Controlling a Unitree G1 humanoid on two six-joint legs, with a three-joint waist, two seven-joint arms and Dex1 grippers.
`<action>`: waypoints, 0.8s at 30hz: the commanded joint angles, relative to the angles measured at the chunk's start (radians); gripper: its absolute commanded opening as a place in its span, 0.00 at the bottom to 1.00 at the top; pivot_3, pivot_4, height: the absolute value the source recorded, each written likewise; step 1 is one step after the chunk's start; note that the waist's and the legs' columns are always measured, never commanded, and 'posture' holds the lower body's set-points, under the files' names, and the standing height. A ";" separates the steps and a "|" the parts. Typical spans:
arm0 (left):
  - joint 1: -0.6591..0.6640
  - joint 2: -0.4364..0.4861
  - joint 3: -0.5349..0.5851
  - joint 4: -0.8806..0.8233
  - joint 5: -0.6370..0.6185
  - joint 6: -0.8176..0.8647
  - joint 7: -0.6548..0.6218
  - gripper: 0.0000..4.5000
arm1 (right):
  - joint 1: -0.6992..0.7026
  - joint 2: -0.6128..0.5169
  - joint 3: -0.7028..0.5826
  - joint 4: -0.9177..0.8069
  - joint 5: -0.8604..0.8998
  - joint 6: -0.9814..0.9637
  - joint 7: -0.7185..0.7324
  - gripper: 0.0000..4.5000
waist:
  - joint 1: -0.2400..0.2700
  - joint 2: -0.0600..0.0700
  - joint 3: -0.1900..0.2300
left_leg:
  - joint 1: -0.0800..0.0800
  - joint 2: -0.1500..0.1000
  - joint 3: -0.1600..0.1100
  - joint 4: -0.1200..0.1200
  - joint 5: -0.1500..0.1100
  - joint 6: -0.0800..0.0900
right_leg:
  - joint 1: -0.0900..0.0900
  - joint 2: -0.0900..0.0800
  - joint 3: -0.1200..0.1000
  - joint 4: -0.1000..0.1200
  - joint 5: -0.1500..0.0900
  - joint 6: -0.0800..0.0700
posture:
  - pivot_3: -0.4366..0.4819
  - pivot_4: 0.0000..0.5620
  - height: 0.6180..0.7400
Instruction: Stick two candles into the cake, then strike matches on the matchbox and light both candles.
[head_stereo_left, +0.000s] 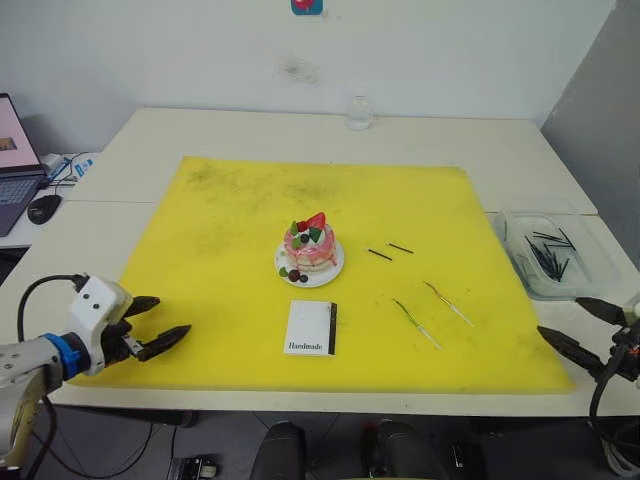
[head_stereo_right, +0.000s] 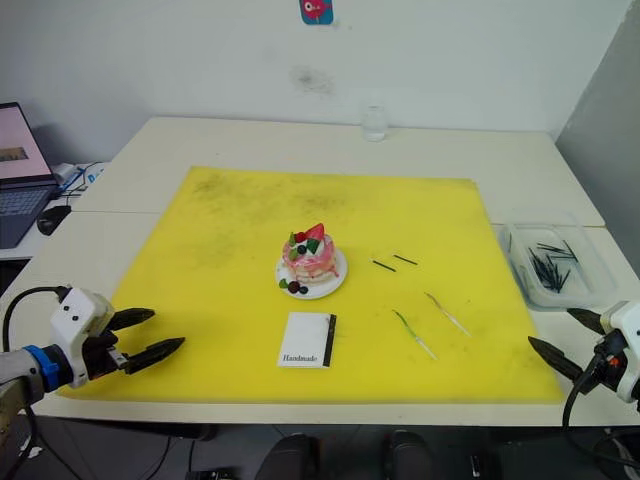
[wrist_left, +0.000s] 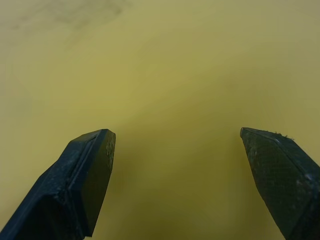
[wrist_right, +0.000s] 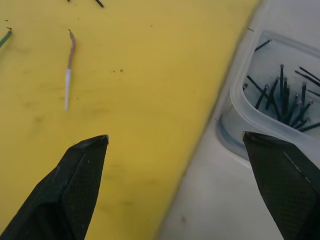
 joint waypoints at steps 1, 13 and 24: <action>0.012 0.019 -0.025 -0.129 -0.068 0.051 -0.051 0.99 | -0.002 -0.027 -0.019 -0.103 0.045 0.032 0.006 1.00 | 0.000 0.000 0.000 | 0.000 0.000 0.000 0.000 0.000 0.000 | 0.000 0.000 0.000 0.000 0.000 0.000 | 0.48 0.27 1.00; -0.169 -0.004 -0.250 -0.518 -0.277 0.237 -0.031 0.99 | -0.124 -0.086 0.178 -0.296 0.073 0.313 -0.179 1.00 | 0.001 0.000 0.000 | -0.001 -0.001 0.000 0.001 0.000 0.000 | 0.000 0.000 0.000 0.000 0.000 0.001 | 0.48 0.27 1.00; -0.280 -0.072 -0.375 -0.543 -0.298 0.251 0.027 0.99 | -0.197 -0.068 0.384 -0.238 -0.073 0.332 -0.293 1.00 | 0.000 0.000 0.000 | -0.001 -0.002 -0.001 0.002 0.000 0.000 | 0.000 0.007 0.000 0.000 0.000 0.001 | 0.48 0.27 1.00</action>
